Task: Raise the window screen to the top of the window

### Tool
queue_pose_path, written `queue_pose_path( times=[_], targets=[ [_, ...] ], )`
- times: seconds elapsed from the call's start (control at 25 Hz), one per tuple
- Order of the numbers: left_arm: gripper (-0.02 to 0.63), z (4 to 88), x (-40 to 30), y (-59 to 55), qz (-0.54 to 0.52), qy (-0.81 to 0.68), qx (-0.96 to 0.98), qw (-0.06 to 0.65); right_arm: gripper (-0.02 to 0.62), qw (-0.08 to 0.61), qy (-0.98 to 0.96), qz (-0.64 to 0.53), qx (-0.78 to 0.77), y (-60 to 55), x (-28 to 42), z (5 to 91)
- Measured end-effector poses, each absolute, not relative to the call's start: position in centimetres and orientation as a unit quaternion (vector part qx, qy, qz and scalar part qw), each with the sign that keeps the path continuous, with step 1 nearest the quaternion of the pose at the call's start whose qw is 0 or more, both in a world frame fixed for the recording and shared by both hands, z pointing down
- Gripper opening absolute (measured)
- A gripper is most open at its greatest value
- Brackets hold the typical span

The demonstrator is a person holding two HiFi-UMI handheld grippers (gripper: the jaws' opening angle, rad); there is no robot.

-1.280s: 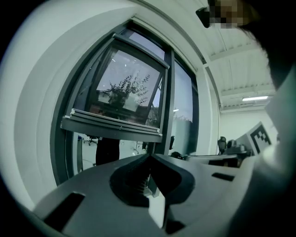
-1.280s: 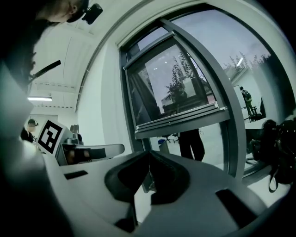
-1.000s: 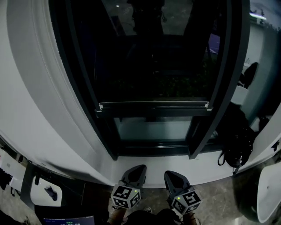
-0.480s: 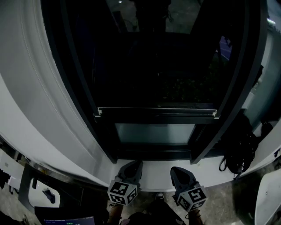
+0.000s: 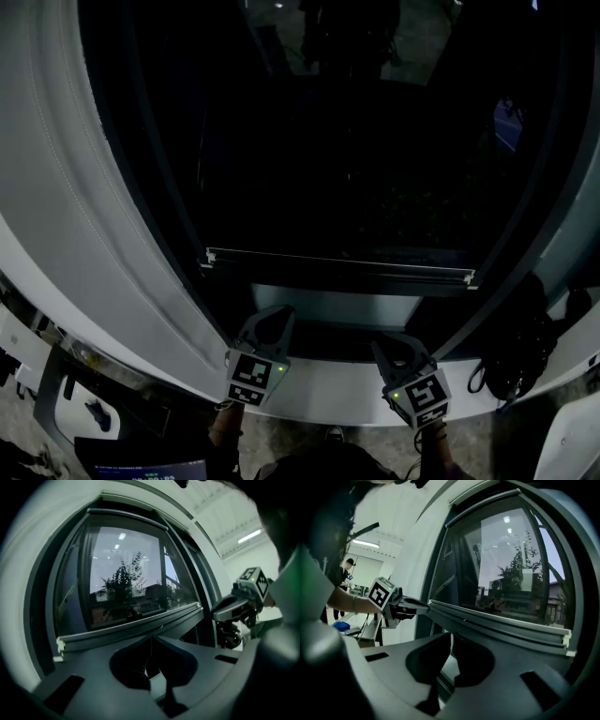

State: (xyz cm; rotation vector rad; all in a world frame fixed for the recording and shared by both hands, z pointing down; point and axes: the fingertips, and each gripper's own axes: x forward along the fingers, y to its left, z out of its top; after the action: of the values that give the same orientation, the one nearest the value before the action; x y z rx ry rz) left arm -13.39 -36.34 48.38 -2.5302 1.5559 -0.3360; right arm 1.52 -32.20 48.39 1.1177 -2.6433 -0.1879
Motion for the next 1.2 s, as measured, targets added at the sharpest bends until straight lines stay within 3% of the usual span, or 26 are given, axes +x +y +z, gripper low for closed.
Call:
queue_pose_path(
  times=[0.32, 0.44, 0.56, 0.84, 1.2],
  targets=[
    [0.003, 46.5, -13.3, -42.2, -0.259, 0.481, -0.817, 0.187, 0.017, 0.226, -0.894, -0.144, 0.359, -38.7, 2.5, 47.6],
    [0.027, 47.4, -13.3, -43.7, -0.338, 0.453, -0.792, 0.229, 0.060, 0.284, -0.873, -0.181, 0.352, -40.6, 2.7, 47.8],
    [0.047, 48.2, -13.4, -44.7, -0.401, 0.425, -0.769, 0.259, 0.060, 0.324, -0.845, -0.234, 0.356, -42.4, 3.1, 47.6],
    [0.048, 50.0, -13.2, -45.5, -0.515, 0.349, -0.721, 0.304, 0.060, 0.408, -0.792, -0.317, 0.324, -44.5, 3.3, 48.1],
    [0.048, 50.5, -13.0, -45.7, -0.558, 0.300, -0.710, 0.307, 0.035, 0.474, -0.765, -0.333, 0.280, -45.2, 2.8, 49.1]
  ],
)
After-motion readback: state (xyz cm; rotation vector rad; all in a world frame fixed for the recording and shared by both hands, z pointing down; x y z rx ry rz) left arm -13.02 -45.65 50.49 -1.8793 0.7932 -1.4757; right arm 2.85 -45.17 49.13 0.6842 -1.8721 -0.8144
